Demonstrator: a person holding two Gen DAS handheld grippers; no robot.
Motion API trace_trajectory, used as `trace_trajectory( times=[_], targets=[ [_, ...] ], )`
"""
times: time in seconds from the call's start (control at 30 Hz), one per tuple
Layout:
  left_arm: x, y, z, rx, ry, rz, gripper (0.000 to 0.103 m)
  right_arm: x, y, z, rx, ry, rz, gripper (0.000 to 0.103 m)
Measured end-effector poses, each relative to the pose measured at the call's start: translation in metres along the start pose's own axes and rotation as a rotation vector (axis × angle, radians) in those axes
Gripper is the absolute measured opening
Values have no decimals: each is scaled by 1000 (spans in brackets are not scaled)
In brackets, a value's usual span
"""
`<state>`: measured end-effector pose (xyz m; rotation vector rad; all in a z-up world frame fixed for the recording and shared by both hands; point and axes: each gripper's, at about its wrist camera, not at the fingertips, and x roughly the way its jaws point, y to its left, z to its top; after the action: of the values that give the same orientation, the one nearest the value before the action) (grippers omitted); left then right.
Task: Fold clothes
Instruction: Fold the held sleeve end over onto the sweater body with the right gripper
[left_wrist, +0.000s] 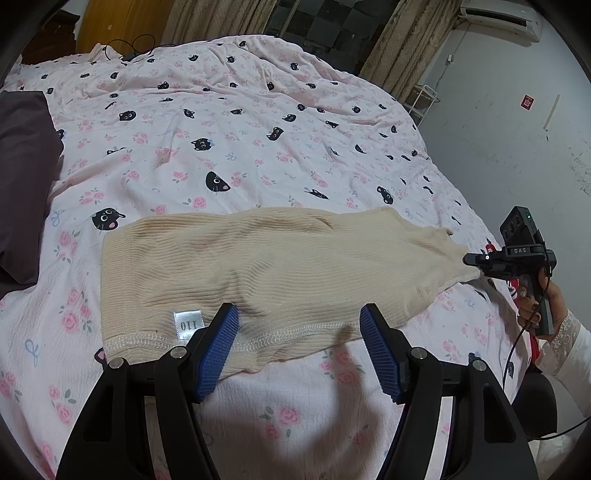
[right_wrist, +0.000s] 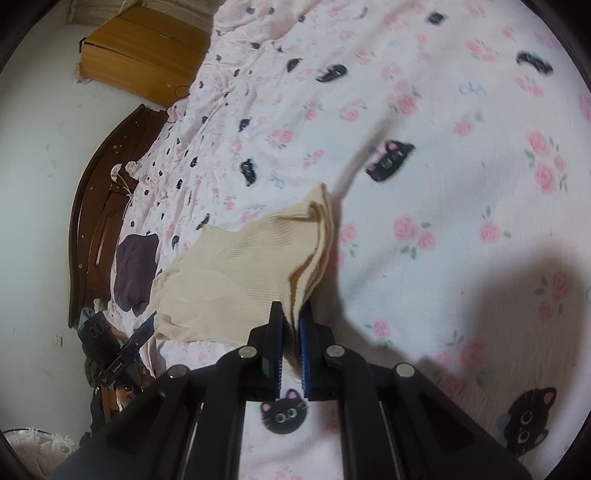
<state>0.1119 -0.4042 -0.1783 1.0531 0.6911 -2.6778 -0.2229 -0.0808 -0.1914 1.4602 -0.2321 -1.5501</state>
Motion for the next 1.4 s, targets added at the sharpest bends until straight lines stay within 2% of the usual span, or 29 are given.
trace_trajectory(
  times=[0.47, 0.93, 1.4],
  targets=[
    [-6, 1, 0, -2, -19, -9, 64, -9, 63, 15, -138, 4, -18, 8],
    [-16, 12, 4, -28, -51, -9, 64, 39, 135, 20, -315, 108, -174, 8],
    [-18, 24, 6, -57, -61, 12, 64, 85, 208, 17, -460, 179, -228, 8]
  ],
)
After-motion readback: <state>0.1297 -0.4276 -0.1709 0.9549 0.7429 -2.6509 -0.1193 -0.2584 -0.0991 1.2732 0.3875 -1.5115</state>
